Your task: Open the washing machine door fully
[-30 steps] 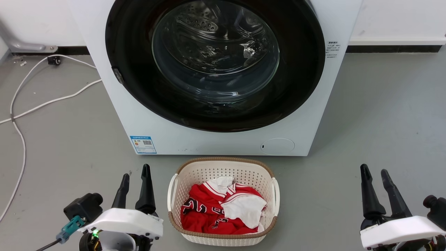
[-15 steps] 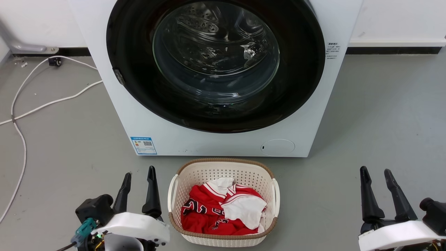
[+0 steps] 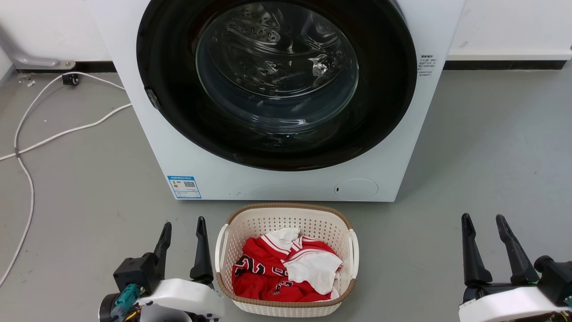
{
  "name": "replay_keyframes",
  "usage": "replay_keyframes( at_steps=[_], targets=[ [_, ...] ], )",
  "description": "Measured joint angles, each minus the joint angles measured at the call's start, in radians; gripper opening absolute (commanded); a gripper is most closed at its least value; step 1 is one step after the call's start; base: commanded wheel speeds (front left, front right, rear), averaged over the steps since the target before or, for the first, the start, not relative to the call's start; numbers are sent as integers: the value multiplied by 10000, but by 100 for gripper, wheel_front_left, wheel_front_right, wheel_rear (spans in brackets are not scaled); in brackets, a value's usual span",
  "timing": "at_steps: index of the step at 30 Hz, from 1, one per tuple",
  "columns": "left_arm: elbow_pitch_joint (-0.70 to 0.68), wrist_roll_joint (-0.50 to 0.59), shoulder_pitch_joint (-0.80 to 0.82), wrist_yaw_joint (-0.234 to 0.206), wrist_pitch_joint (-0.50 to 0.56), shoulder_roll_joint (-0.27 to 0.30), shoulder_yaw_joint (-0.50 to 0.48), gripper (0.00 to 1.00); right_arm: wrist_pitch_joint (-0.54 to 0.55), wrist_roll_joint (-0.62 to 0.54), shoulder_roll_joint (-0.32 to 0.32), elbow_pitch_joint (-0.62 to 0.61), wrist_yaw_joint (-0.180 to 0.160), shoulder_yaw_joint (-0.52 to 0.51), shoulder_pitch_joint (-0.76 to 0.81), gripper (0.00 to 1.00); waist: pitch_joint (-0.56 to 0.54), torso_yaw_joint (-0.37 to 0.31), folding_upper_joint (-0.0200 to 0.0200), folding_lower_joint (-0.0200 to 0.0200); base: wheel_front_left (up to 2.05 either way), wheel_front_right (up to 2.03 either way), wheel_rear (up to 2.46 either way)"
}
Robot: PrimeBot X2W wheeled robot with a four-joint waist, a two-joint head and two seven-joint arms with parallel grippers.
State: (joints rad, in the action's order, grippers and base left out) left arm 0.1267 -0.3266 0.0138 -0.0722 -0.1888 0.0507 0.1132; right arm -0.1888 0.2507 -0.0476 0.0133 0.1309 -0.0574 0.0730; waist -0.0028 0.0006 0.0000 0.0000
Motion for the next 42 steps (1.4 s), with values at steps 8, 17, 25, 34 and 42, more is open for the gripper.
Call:
replay_keyframes(
  at_steps=[8, 17, 25, 34, 42],
  targets=[
    [33, 698, -19, -79, -171, 0, 86, 100, -153, -454, -2, -81, 0, -23, 105, 100, 9, -6, 0, 0, 0, 0, 0],
    [69, 1417, -33, -173, -359, 0, 176, 100, -341, -1026, -2, -182, 0, -38, 176, 100, 24, 19, 0, 0, 0, 0, 0],
    [104, 1950, -81, -176, -512, 0, 261, 100, -510, -1327, -4, -222, 0, -67, 297, 100, -5, 44, 0, 0, 0, 0, 0],
    [161, 2546, -124, -257, -677, -4, 332, 100, -663, -1507, -6, -230, 0, -23, 350, 100, -45, 45, 0, 0, 0, 0, 0],
    [244, 2800, -154, -295, -713, -4, 345, 100, -746, -1618, -6, -153, 0, 12, 434, 100, -98, 49, 0, 0, 0, 0, 0]
  ],
)
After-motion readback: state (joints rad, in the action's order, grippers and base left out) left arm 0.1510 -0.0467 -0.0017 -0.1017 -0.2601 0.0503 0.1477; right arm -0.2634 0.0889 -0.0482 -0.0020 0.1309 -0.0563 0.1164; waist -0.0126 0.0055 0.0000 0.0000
